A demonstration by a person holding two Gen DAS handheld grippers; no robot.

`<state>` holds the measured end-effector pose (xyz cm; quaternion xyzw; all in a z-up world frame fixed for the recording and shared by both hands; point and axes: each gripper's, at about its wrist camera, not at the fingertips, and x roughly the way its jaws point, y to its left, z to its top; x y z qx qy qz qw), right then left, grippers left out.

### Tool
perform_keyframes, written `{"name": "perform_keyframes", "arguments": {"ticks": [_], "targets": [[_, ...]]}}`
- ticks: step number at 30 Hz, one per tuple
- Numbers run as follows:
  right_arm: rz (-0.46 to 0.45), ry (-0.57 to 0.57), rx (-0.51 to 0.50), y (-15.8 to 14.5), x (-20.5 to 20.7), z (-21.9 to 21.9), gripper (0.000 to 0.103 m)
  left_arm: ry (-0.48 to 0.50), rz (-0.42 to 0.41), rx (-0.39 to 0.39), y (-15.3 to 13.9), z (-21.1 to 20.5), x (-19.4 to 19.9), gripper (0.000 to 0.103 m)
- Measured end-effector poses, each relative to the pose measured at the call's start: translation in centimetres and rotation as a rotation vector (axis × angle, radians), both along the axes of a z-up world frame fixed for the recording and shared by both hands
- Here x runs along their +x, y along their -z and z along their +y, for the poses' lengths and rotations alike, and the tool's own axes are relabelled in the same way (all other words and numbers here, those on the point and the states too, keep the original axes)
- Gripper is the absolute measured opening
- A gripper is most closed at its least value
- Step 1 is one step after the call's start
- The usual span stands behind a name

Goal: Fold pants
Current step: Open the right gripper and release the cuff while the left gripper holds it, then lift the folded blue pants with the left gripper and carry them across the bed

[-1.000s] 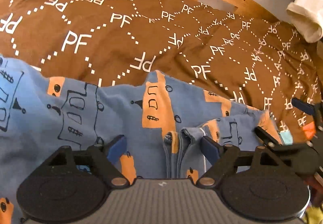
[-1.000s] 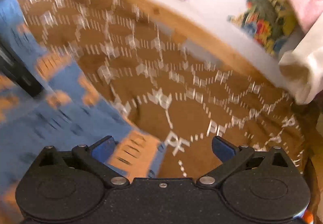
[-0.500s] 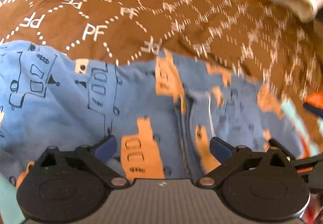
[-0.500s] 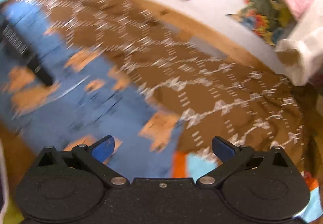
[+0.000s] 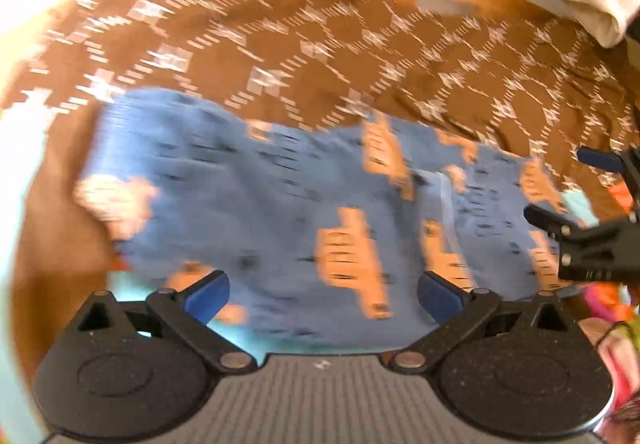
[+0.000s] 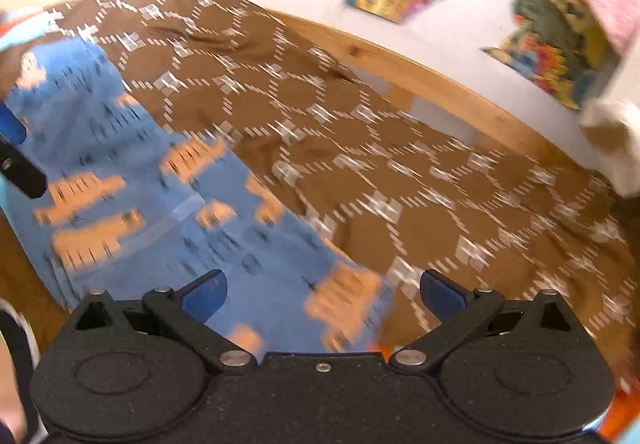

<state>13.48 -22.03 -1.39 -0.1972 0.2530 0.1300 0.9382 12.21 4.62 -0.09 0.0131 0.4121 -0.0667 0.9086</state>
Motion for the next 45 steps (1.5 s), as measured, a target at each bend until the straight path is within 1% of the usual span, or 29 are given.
{"name": "perform_keyframes", "arguments": {"ticks": [2,4,5,6,8,9,10,11,12,13,15,16,17,19,20,21,23,26,27,28,29,32,33,34,36,39,41,43,45], "targets": [[0.064,-0.065,0.075,-0.1,2.1,1.0,0.102,-0.075,-0.015,0.021,-0.2,1.7,-0.2,0.103],[0.208,-0.138,0.14,1.5,4.5,2.9,0.102,-0.151,-0.019,0.004,-0.3,3.6,0.0,0.103],[0.251,-0.145,0.14,2.4,5.3,3.7,0.102,-0.19,-0.021,-0.023,-0.3,4.8,0.2,0.102],[0.28,-0.119,0.122,3.3,6.1,4.3,0.102,-0.208,-0.025,-0.059,-0.6,5.8,0.2,0.1],[0.25,-0.093,0.169,2.6,6.1,4.2,0.102,-0.225,-0.05,-0.137,-1.1,7.2,0.4,0.1],[0.22,-0.102,0.191,1.7,5.9,4.0,0.102,-0.236,-0.081,-0.175,-1.3,8.0,0.4,0.1],[0.185,-0.111,0.189,1.0,5.8,3.9,0.102,-0.243,-0.11,-0.198,-1.4,8.5,0.4,0.1],[0.15,-0.12,0.167,0.4,5.9,4.1,0.102,-0.253,-0.128,-0.21,-1.5,9.0,0.5,0.1],[0.123,-0.135,0.122,-0.3,6.4,4.5,0.102,-0.271,-0.143,-0.223,-1.5,9.4,0.9,0.099],[0.112,-0.146,0.082,-0.6,7.1,5.0,0.102,-0.287,-0.156,-0.235,-1.4,9.7,1.2,0.097],[0.097,-0.162,0.04,-1.1,9.0,5.9,0.102,-0.344,-0.188,-0.238,-1.3,10.2,2.0,0.084],[0.097,-0.174,0.042,-1.2,9.9,6.5,0.102,-0.369,-0.195,-0.236,-1.1,10.5,2.4,0.081],[0.106,-0.186,0.043,-1.0,10.9,7.1,0.102,-0.393,-0.197,-0.233,-1.0,10.8,2.9,0.074],[0.143,-0.198,0.019,0.0,13.3,8.9,0.102,-0.415,-0.209,-0.229,-0.9,11.3,3.0,0.064],[0.152,-0.201,0.002,0.6,14.2,9.7,0.102,-0.429,-0.216,-0.221,-0.9,11.5,3.0,0.055],[0.151,-0.191,-0.017,1.3,15.0,10.4,0.102,-0.438,-0.219,-0.211,-0.8,11.6,3.1,0.047],[0.139,-0.11,-0.033,2.0,16.4,11.0,0.102,-0.444,-0.222,-0.196,-0.7,11.7,2.8,0.042],[0.12,0.006,0.02,1.5,17.0,10.1,0.102,-0.448,-0.224,-0.192,-0.7,11.4,3.0,0.042],[0.096,0.027,0.007,1.2,16.7,10.2,0.102,-0.447,-0.225,-0.198,-0.8,11.4,3.1,0.043],[0.066,0.022,-0.005,0.7,16.2,10.4,0.102,-0.444,-0.226,-0.207,-0.7,11.5,3.1,0.044],[0.047,-0.013,-0.01,0.2,15.6,10.7,0.102,-0.446,-0.225,-0.222,-0.8,11.5,3.0,0.046],[0.071,-0.223,-0.04,-2.0,14.3,12.2,0.102,-0.461,-0.216,-0.287,-0.8,12.1,2.8,0.048],[0.075,-0.303,-0.074,-3.0,13.9,13.1,0.102,-0.465,-0.212,-0.304,-0.8,12.4,2.7,0.048],[0.081,-0.355,-0.108,-3.8,13.7,13.9,0.102,-0.472,-0.21,-0.328,-0.8,12.7,2.6,0.048],[0.13,-0.427,-0.163,-5.4,14.0,15.7,0.102,-0.479,-0.204,-0.359,-0.7,13.1,2.6,0.048],[0.237,-0.469,-0.188,-7.3,15.2,18.0,0.102,-0.485,-0.199,-0.392,-0.7,13.5,2.6,0.049],[0.274,-0.486,-0.211,-8.1,15.7,19.5,0.102,-0.484,-0.196,-0.399,-0.7,13.6,2.7,0.049],[0.313,-0.514,-0.236,-8.4,16.3,21.1,0.102,-0.487,-0.193,-0.411,-0.7,13.8,2.8,0.049],[0.345,-0.528,-0.257,-7.8,16.6,22.5,0.102,-0.495,-0.19,-0.436,-0.7,14.1,2.8,0.049]]}}
